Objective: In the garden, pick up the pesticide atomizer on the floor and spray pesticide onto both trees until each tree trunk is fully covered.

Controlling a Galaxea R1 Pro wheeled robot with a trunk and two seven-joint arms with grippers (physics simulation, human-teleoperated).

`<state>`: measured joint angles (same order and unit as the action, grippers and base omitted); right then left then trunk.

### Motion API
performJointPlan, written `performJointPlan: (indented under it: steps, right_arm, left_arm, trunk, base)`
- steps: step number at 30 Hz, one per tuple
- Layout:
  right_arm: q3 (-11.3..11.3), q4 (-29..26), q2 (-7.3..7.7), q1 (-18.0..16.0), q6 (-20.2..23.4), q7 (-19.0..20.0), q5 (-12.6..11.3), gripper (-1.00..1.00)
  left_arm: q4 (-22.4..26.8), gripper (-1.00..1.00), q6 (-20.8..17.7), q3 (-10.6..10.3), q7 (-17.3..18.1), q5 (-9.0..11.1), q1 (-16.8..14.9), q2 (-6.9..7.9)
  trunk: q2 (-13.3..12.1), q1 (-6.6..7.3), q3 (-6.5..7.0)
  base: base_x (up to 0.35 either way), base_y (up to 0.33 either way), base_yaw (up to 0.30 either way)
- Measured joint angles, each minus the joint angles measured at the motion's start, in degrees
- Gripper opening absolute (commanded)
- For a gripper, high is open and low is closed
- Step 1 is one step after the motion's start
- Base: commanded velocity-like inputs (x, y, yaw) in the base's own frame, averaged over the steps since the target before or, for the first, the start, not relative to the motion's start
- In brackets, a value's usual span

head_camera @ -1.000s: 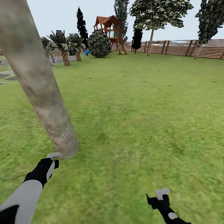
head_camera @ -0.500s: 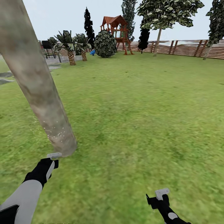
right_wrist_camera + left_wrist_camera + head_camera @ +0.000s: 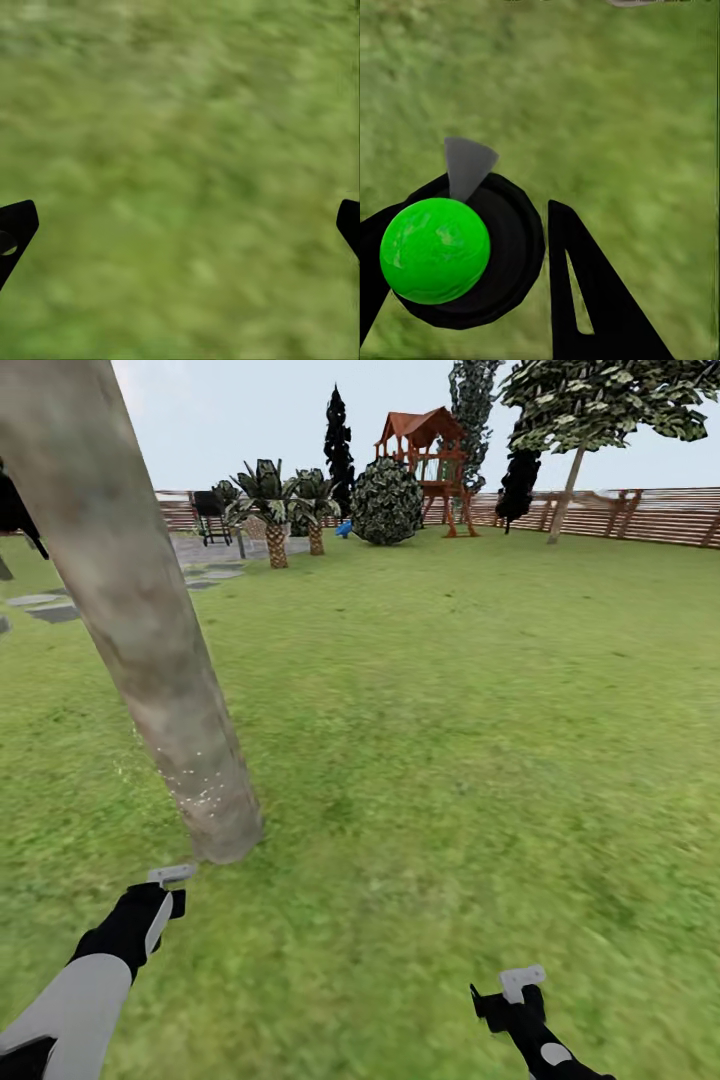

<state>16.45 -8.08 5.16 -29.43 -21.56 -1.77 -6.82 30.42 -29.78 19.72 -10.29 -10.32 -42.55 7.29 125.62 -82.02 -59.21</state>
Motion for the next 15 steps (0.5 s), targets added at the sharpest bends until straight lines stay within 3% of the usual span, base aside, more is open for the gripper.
performJointPlan:
  steps: [3,7,11,15]
  right_arm:
    - [0.0,0.0,0.03,0.0,0.0,-0.1,0.0,1.00]
    - [0.0,0.0,0.02,0.0,0.0,-0.1,0.0,1.00]
    - [0.0,0.1,0.09,0.0,0.0,-0.1,0.0,1.00]
    - [0.0,0.1,0.09,0.0,0.0,-0.1,0.0,1.00]
  left_arm:
    - [-0.3,-1.00,0.1,0.0,0.0,0.1,0.0,-0.30]
    - [-2.5,-1.00,3.7,0.0,-0.5,-0.1,0.0,-0.81]
    - [-2.5,-1.00,4.2,-0.2,-0.8,-0.1,0.0,-1.99]
    - [-2.5,-1.00,4.2,-0.1,-0.8,-0.1,0.0,-2.21]
  trunk:
    - [0.0,0.00,0.00]
    - [0.0,0.00,0.00]
    - [0.0,-0.01,0.00]
    - [0.0,-0.01,0.00]
  base:
    - [0.254,-0.171,0.029]
    - [0.252,-0.173,0.001]
    - [0.201,-0.209,0.000]
    - [0.173,-0.229,0.000]
